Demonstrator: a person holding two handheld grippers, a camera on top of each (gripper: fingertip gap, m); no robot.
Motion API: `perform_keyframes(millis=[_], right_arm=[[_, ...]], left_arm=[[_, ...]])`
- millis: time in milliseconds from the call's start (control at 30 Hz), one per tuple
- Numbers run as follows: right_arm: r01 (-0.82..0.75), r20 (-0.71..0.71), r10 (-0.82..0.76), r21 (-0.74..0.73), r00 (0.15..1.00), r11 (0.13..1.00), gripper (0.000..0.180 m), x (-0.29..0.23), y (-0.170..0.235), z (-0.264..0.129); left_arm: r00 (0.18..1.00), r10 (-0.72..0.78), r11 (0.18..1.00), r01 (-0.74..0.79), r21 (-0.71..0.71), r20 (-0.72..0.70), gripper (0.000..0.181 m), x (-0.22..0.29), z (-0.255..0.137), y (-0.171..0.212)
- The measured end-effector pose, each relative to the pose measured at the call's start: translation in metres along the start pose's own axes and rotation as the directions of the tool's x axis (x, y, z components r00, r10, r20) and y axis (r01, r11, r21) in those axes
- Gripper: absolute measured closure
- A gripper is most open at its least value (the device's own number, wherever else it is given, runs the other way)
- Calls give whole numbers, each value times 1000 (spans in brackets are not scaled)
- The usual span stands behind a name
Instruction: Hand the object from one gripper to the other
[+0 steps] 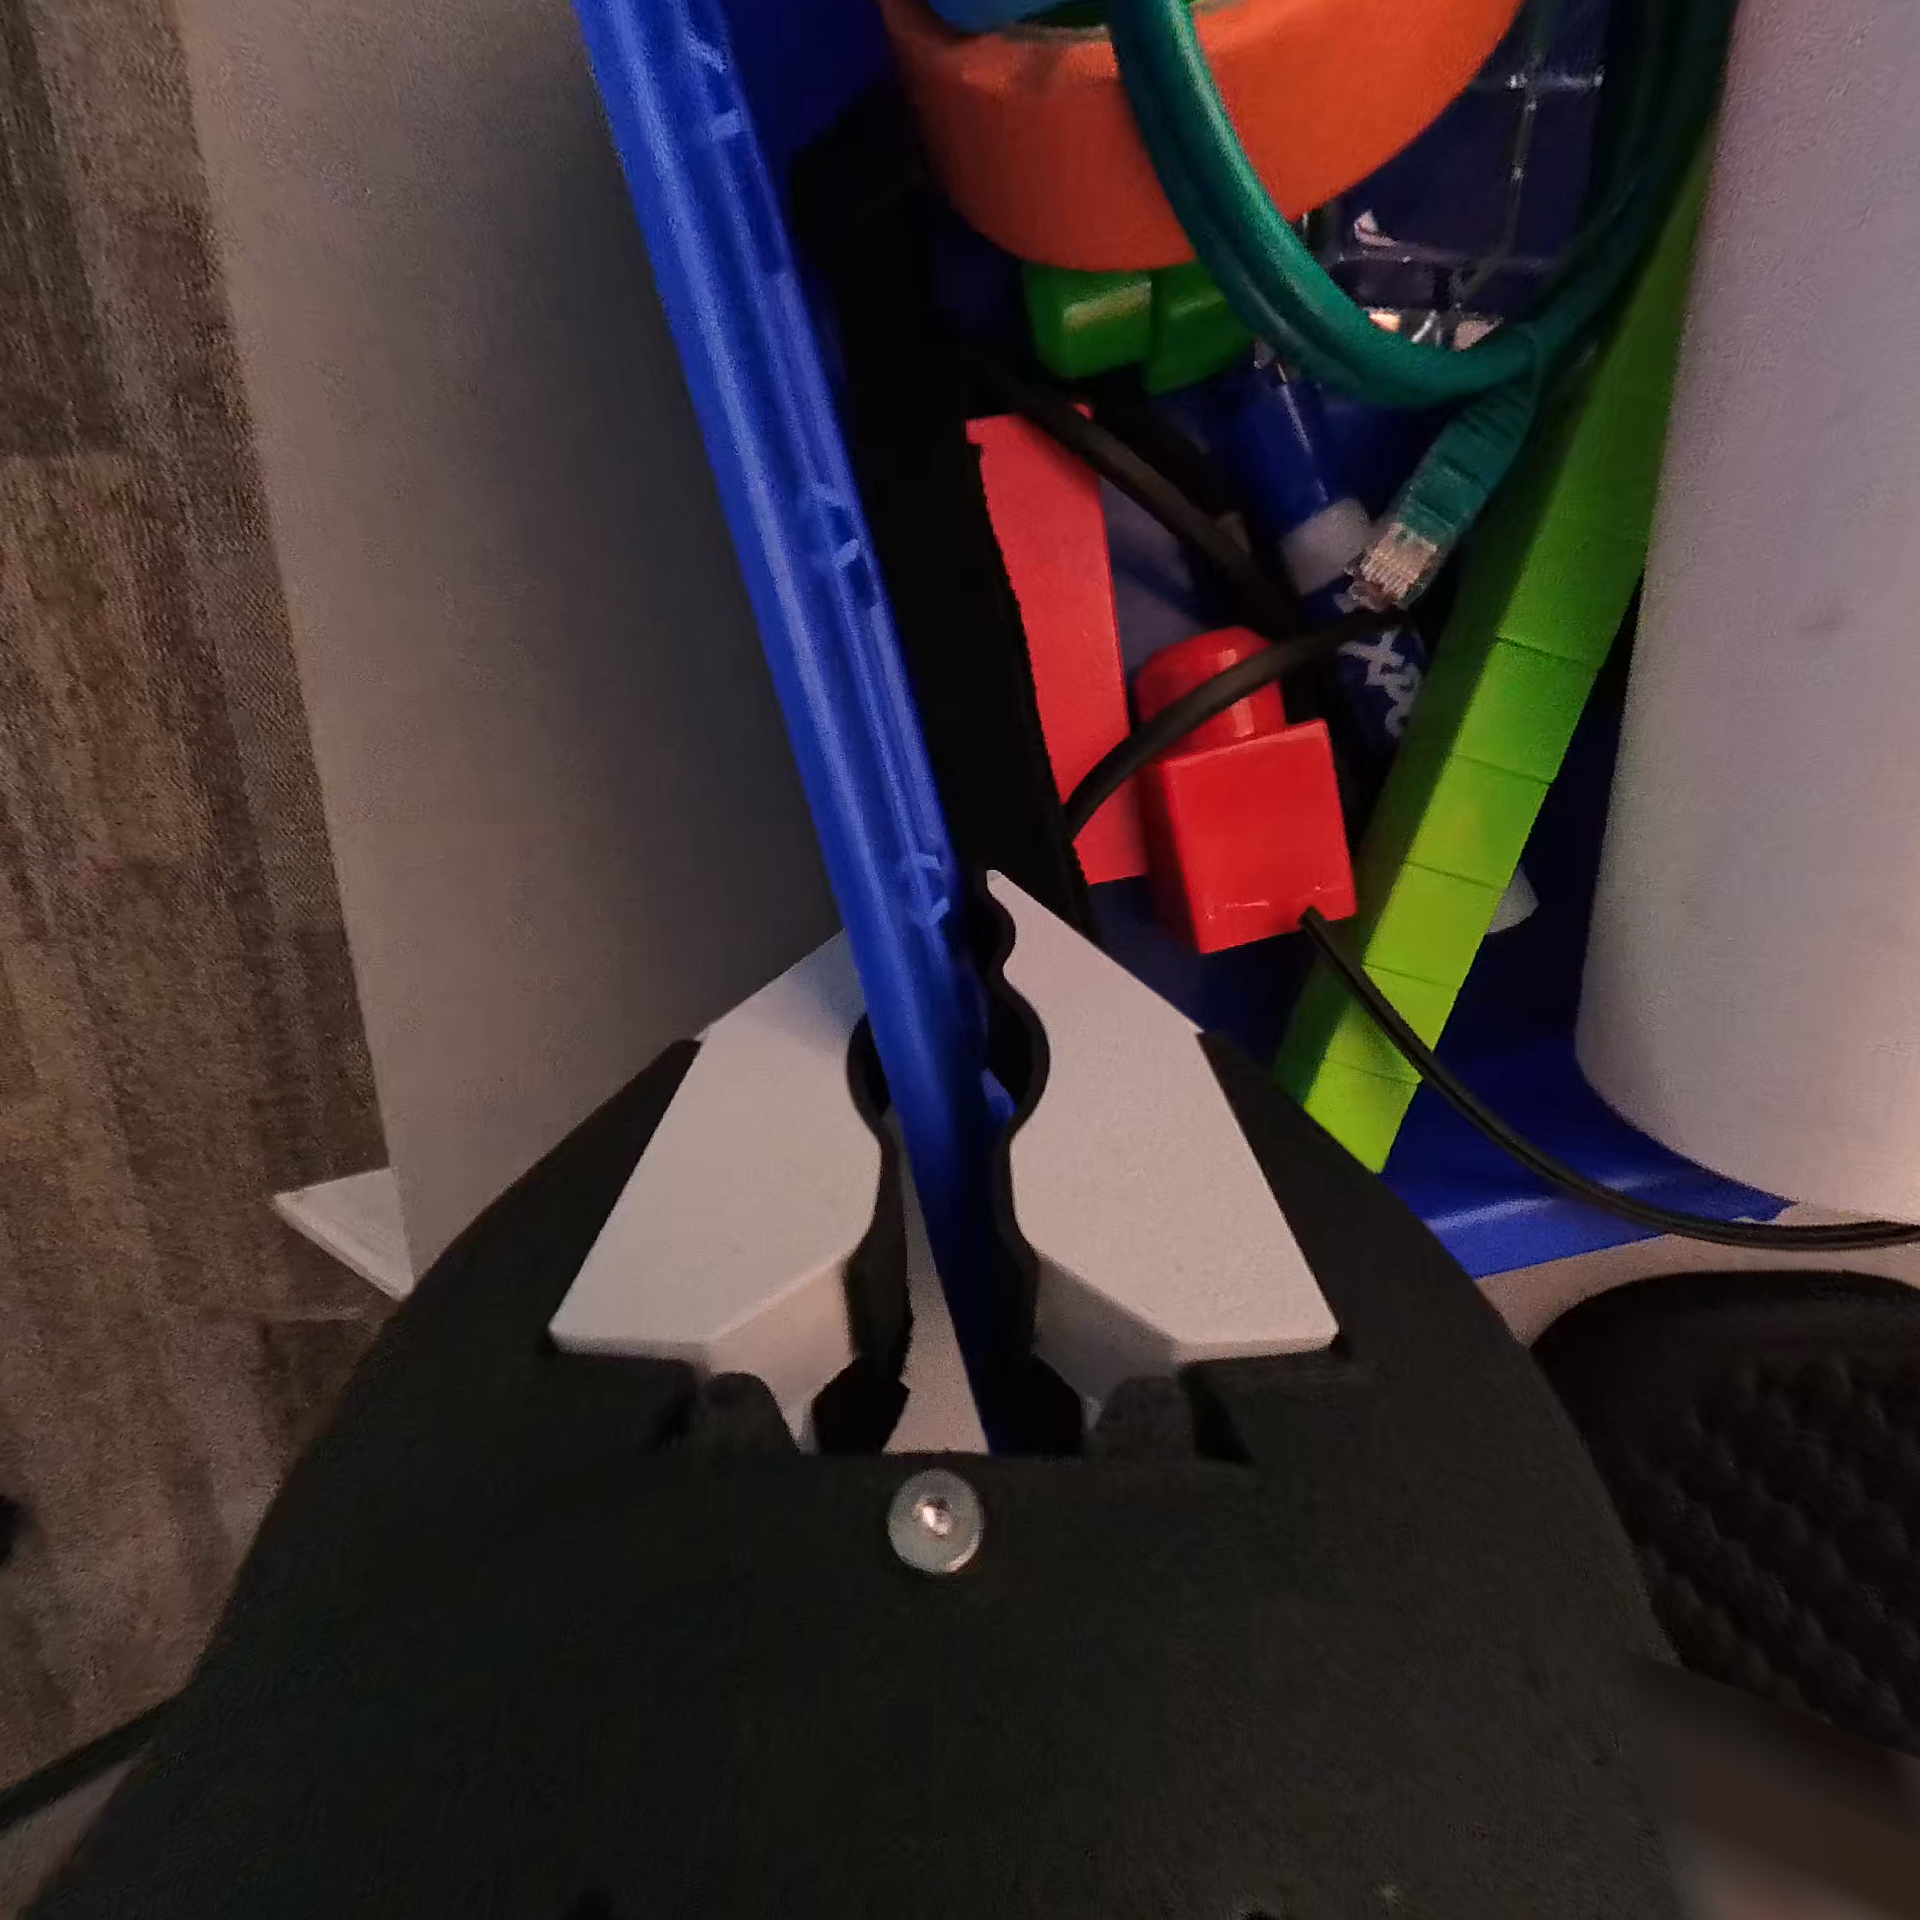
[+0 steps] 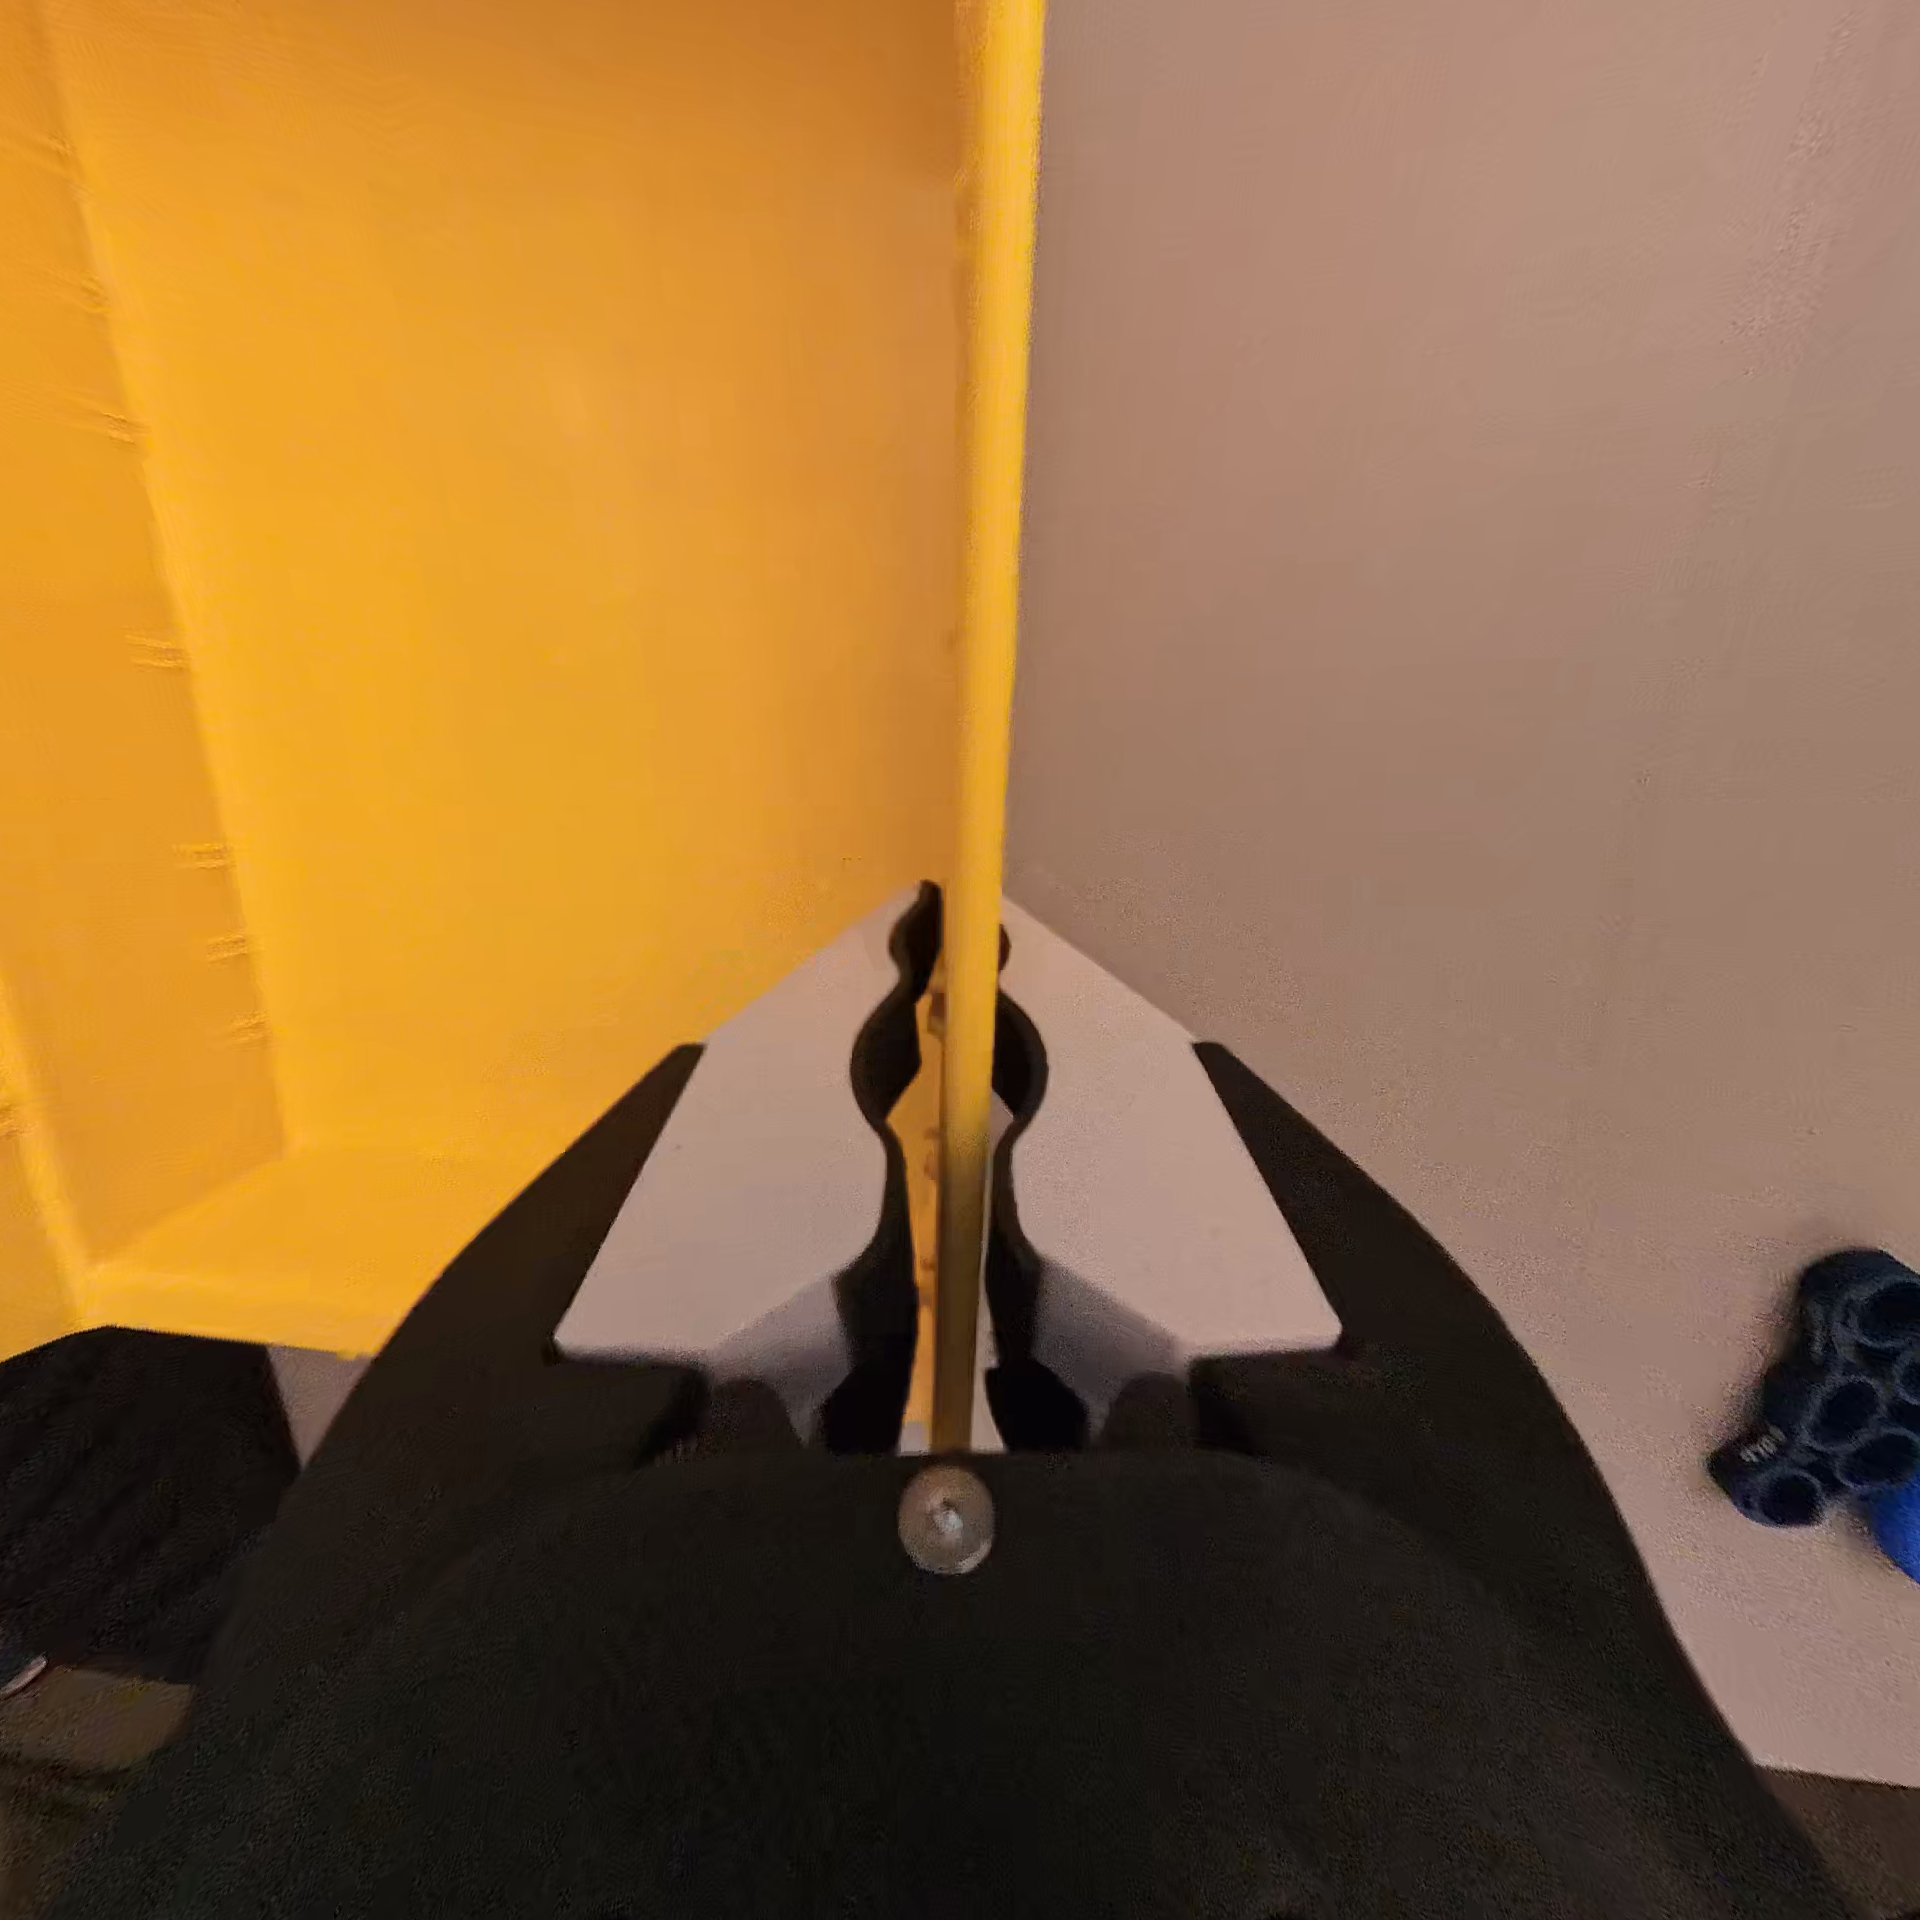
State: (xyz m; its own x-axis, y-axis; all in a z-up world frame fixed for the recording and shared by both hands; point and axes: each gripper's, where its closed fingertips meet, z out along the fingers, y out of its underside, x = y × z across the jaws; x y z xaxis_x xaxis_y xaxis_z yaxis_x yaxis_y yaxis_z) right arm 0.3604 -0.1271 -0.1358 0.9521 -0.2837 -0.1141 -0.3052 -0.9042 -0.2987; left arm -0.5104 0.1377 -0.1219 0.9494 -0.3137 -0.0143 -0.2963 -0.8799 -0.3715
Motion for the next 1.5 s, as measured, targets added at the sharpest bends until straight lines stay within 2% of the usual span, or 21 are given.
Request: perform_keyframes(millis=[133, 333, 533, 767, 800, 833, 867, 933, 1000, 1067, 1100, 1167, 1267, 1367, 1467, 1500], right_arm=[[61, 36, -61, 1, 997, 998, 176, -46, -8, 7], [74, 60, -73, -10, 996, 997, 176, -115, -17, 17], [-14, 64, 15, -8, 998, 1000, 177, -119, -7, 14], [46, -17, -47, -48, 999, 998, 175, -115, -3, 13], [52, -17, -53, -49, 998, 997, 173, -115, -3, 13], [57, -14, -57, -30, 998, 998, 158, -115, -5, 12], [52, -8, -52, -4, 999, 999, 146, -117, -9, 9], [45, -2, -45, 71, 999, 996, 136, -122, -22, -9], [72, -35, -66, 213, 997, 974, 125, -130, -49, -43], [131, -69, -113, 405, 991, 905, 112, -149, -85, -87], [153, -77, -133, 495, 988, 855, 106, -161, -101, -110], [158, -41, -171, 632, 984, 759, 102, -193, -124, -147], [141, 30, -246, 748, 969, 648, 102, -239, -139, -175], [119, 99, -323, 798, 941, 591, 102, -272, -137, -168], [113, 153, -354, 770, 923, 628, 99, -294, -145, -151], [127, 140, -369, 781, 919, 612, 97, -303, -149, -148]], left_arm=[[991, 128, 992, -128, -15, 49, 173, 10, 3, -7], [989, 142, 990, -142, 25, -39, 175, 25, 3, -6], [984, 154, 988, -151, 35, -92, 175, 26, -1, 4], [990, 51, 999, -49, 24, -134, 175, 28, -5, 7], [993, 2, 999, 2, 37, -120, 162, 23, -9, 5], [996, -54, 996, 59, 68, -77, 135, 11, -17, -1], [994, -99, 987, 103, 127, -34, 122, 0, -29, -10], [992, -120, 942, 122, 314, -25, 122, -4, -68, -34], [977, -18, 872, 119, 474, -213, 123, 38, -111, -57], [908, 132, 835, 115, 538, -397, 124, 94, -140, -69], [894, 172, 853, 75, 516, -414, 119, 113, -137, -70], [908, 203, 916, -44, 399, -366, 103, 133, -106, -66], [882, 202, 966, -108, 235, -425, 108, 160, -63, -65], [887, 146, 984, -83, 158, -438, 108, 164, -39, -69], [893, 150, 988, -120, 97, -424, 99, 168, -24, -63], [896, 144, 989, -124, 76, -419, 95, 169, -20, -61]])
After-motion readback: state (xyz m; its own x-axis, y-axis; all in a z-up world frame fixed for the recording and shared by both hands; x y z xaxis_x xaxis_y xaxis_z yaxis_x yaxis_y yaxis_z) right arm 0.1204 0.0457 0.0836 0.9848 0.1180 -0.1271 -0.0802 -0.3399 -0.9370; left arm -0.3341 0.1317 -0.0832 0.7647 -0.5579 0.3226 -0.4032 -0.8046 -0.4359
